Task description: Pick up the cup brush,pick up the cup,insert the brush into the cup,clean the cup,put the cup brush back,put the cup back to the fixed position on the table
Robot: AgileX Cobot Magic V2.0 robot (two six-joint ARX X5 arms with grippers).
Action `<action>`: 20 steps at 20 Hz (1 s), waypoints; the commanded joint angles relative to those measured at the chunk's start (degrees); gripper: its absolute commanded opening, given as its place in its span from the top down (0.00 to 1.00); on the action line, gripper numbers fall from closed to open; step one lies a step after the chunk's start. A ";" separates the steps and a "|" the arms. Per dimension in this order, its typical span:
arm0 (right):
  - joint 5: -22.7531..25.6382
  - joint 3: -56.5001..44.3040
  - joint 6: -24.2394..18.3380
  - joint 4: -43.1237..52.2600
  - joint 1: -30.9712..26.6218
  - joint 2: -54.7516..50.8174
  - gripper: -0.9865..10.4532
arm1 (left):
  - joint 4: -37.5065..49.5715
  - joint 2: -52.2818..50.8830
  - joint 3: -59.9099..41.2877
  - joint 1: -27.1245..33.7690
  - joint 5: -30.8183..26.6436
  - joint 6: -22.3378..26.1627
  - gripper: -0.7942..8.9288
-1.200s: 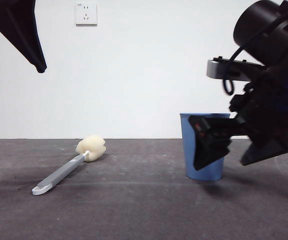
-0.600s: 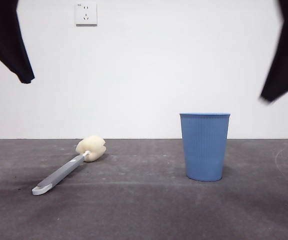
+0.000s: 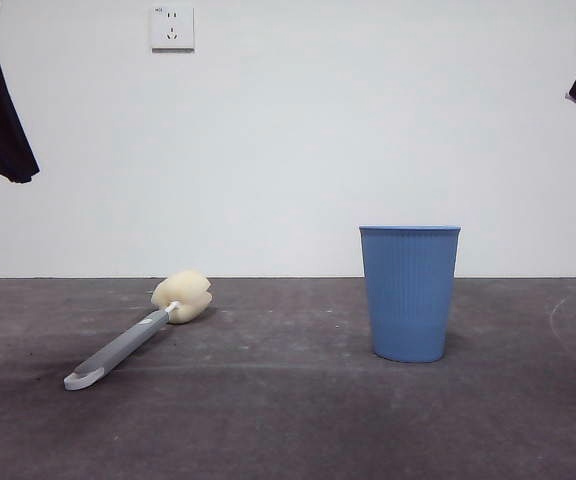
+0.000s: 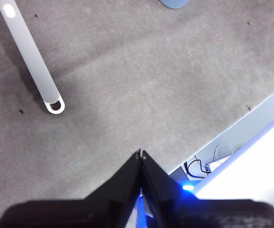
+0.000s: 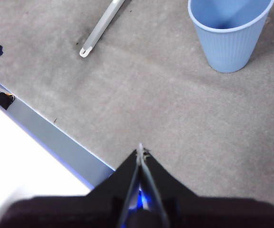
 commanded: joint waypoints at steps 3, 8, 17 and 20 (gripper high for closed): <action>0.20 0.04 0.66 0.26 0.11 -0.07 0.91 | 0.46 -0.07 -0.46 -0.15 -0.13 0.66 0.92; 0.17 0.04 0.66 0.26 0.11 -0.07 0.91 | 1.60 -0.09 -0.44 -0.26 -18.56 7.13 0.92; 0.20 0.04 0.66 0.26 0.11 -0.07 0.91 | 48.85 -11.74 -9.16 13.35 -13.09 22.14 0.92; 0.20 0.04 0.66 0.26 0.11 -0.07 0.91 | 58.66 -17.94 -18.58 21.92 -12.11 18.49 0.92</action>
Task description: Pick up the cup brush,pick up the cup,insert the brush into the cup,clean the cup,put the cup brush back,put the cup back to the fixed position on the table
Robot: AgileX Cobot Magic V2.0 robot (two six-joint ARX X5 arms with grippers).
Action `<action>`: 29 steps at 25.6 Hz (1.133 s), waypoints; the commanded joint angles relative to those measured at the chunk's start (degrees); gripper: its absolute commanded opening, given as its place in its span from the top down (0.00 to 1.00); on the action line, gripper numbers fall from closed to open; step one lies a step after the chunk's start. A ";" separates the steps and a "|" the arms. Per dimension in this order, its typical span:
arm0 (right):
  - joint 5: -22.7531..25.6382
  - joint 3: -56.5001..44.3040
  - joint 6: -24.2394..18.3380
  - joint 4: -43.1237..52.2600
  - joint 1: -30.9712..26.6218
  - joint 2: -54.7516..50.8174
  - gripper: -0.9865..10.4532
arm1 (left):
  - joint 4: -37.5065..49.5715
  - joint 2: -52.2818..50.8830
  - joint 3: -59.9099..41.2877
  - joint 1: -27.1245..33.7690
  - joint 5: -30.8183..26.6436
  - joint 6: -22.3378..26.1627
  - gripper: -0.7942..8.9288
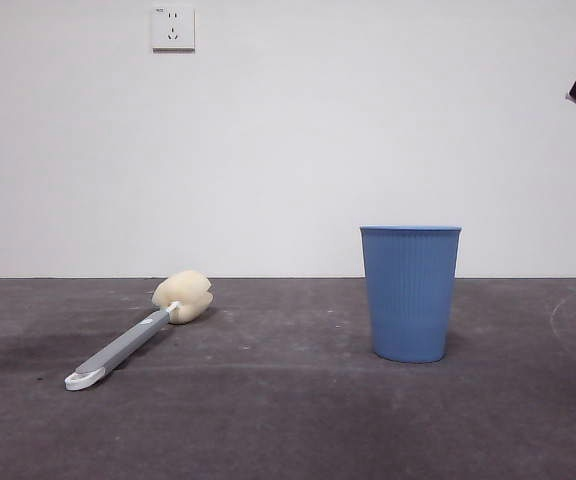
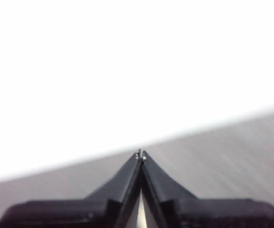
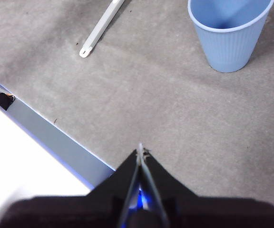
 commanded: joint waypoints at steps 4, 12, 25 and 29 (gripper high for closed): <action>0.20 0.04 0.50 0.28 0.11 -0.07 0.91 | 0.35 -8.81 -11.80 8.33 0.24 -1.84 0.92; 0.20 0.04 0.48 0.28 0.11 -0.07 0.91 | -7.89 -18.49 -18.78 12.72 0.22 -1.81 0.92; 0.20 0.04 0.48 0.28 0.11 -0.07 0.91 | -18.58 -27.69 -23.04 12.83 0.20 -3.50 0.92; 0.20 0.04 0.48 0.28 0.11 -0.07 0.91 | -18.23 -31.54 -27.21 12.81 0.28 -7.69 0.92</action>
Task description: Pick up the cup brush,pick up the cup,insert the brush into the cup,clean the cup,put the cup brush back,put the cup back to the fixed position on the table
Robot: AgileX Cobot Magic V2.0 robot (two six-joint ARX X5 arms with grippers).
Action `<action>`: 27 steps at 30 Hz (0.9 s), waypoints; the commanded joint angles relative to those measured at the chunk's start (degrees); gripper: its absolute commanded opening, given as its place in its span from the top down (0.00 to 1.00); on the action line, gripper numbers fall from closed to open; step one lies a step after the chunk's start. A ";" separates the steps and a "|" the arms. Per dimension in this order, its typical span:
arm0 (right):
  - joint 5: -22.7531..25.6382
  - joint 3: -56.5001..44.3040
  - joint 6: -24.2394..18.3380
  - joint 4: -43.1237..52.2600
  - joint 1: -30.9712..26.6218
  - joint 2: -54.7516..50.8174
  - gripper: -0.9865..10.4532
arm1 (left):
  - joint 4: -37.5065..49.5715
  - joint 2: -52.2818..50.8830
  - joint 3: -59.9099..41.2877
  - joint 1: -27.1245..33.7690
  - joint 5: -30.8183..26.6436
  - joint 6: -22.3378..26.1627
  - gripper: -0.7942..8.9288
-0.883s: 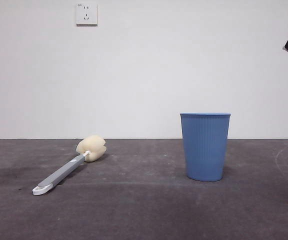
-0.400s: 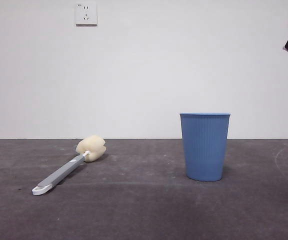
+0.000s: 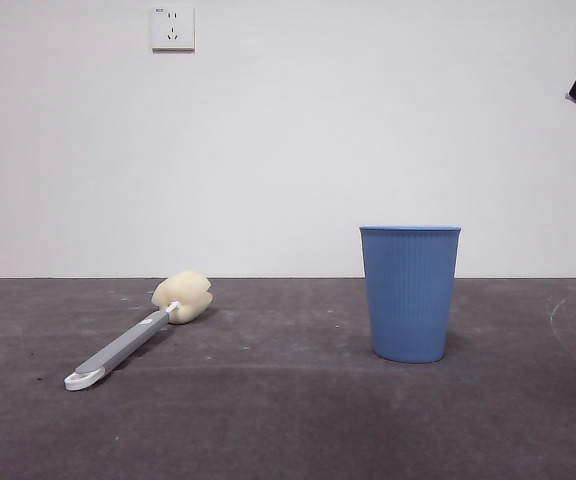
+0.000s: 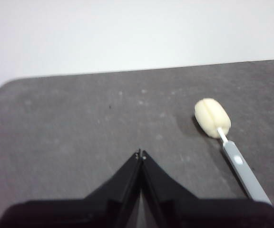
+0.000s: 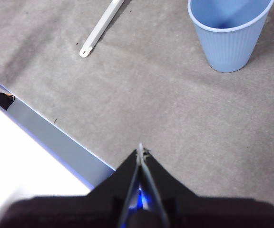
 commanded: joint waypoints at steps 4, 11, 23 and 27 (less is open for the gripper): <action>0.20 0.04 0.48 0.28 0.11 -0.07 0.91 | -3.02 -4.63 -3.28 0.15 0.48 -5.66 0.92; 0.17 0.04 0.48 0.26 0.11 -0.07 0.91 | -4.79 -4.59 -3.26 0.17 0.44 -9.42 0.92; 0.17 0.04 0.48 0.28 0.11 -0.07 0.91 | -4.81 -4.59 -3.26 0.15 0.26 -9.40 0.92; 0.17 0.04 0.46 0.28 0.11 -0.07 0.91 | -4.81 -4.59 -3.26 0.15 0.26 -9.40 0.92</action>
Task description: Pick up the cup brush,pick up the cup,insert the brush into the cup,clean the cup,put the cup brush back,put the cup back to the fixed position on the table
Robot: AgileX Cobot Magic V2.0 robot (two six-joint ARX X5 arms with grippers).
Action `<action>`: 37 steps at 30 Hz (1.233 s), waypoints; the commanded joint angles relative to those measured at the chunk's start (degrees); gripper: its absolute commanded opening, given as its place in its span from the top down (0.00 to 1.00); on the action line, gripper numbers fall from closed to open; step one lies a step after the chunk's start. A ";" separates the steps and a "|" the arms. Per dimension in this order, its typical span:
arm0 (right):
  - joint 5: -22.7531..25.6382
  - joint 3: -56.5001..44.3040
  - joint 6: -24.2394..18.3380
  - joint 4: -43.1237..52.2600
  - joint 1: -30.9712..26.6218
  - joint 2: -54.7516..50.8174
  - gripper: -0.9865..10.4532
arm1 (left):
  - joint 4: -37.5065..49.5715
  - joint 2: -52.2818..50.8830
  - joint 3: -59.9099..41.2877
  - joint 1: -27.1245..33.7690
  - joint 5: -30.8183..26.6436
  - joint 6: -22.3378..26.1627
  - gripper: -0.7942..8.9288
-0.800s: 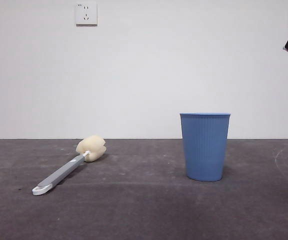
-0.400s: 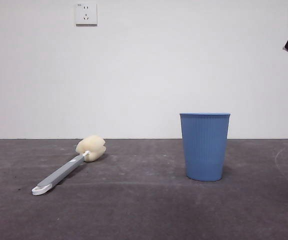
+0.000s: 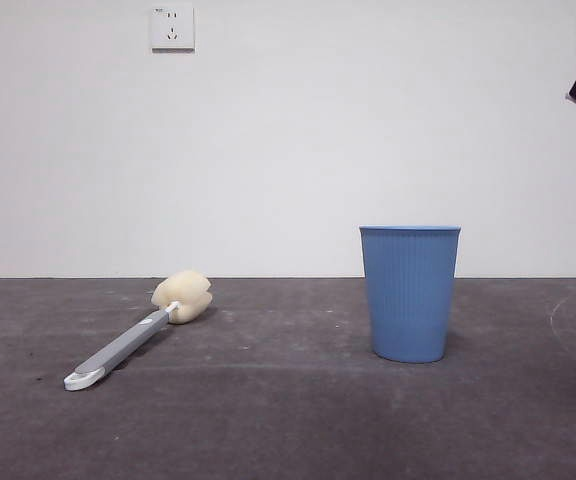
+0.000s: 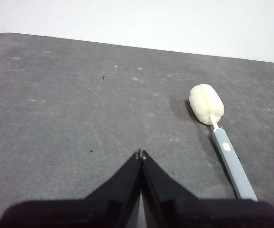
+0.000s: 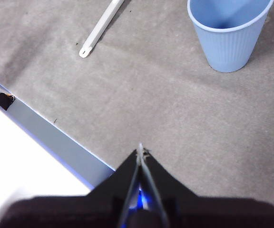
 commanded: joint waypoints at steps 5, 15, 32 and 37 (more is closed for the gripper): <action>0.35 0.02 -0.20 0.17 -0.44 -3.41 0.91 | 0.70 -0.13 -0.79 0.15 -0.11 -0.17 0.92; 13.33 -4.48 -9.84 11.61 -7.23 -19.21 0.91 | 0.70 -0.13 -0.79 0.15 -0.11 -0.17 0.92; 13.75 -33.55 -10.71 37.88 -17.70 -31.82 0.91 | 0.70 -0.13 -0.79 0.15 -0.11 -0.17 0.92; 13.73 -34.93 -11.69 37.62 -20.24 -34.34 0.91 | 0.70 -0.13 -0.79 0.15 -0.11 -0.17 0.92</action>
